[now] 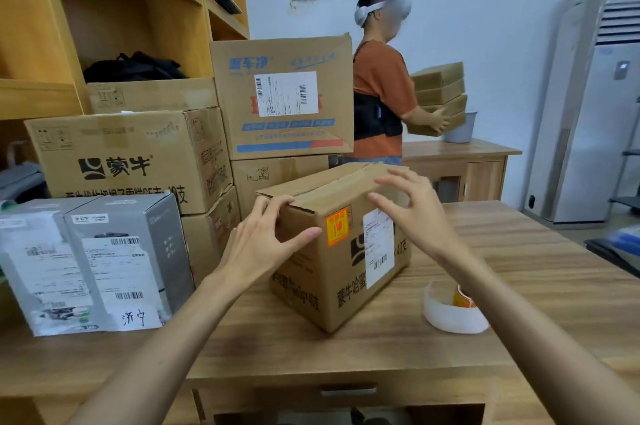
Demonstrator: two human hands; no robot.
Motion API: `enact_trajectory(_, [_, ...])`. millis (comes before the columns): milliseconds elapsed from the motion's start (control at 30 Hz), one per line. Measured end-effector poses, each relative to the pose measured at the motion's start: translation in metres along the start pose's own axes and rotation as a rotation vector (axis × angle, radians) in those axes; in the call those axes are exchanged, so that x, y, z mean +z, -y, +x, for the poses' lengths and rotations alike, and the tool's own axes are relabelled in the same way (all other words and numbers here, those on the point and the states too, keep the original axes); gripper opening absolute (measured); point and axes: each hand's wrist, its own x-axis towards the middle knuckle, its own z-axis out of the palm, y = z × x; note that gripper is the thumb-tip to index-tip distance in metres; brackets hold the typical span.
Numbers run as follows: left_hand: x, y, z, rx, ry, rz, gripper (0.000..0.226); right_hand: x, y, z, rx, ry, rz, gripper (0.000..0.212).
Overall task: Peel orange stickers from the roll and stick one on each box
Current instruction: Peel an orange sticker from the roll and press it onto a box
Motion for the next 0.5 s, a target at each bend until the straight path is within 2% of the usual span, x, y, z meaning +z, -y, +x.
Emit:
enact_trajectory(133, [0.005, 0.001, 0.006, -0.006, 0.003, 0.063, 0.087, -0.008, -0.036, 0.019, 0.179, 0.036, -0.004, 0.055])
enact_trajectory(300, [0.012, 0.016, 0.015, -0.041, 0.083, -0.012, 0.088, -0.006, -0.068, 0.041, 0.436, -0.007, 0.105, 0.068])
enact_trajectory(400, [0.015, 0.029, 0.023, -0.039, 0.116, -0.118, 0.079, -0.001, -0.082, 0.050, 0.554, -0.019, 0.230, 0.067])
enact_trajectory(500, [0.022, 0.028, 0.032, -0.008, 0.137, -0.183, 0.064, -0.003, -0.093, 0.055, 0.550, -0.074, 0.244, 0.068])
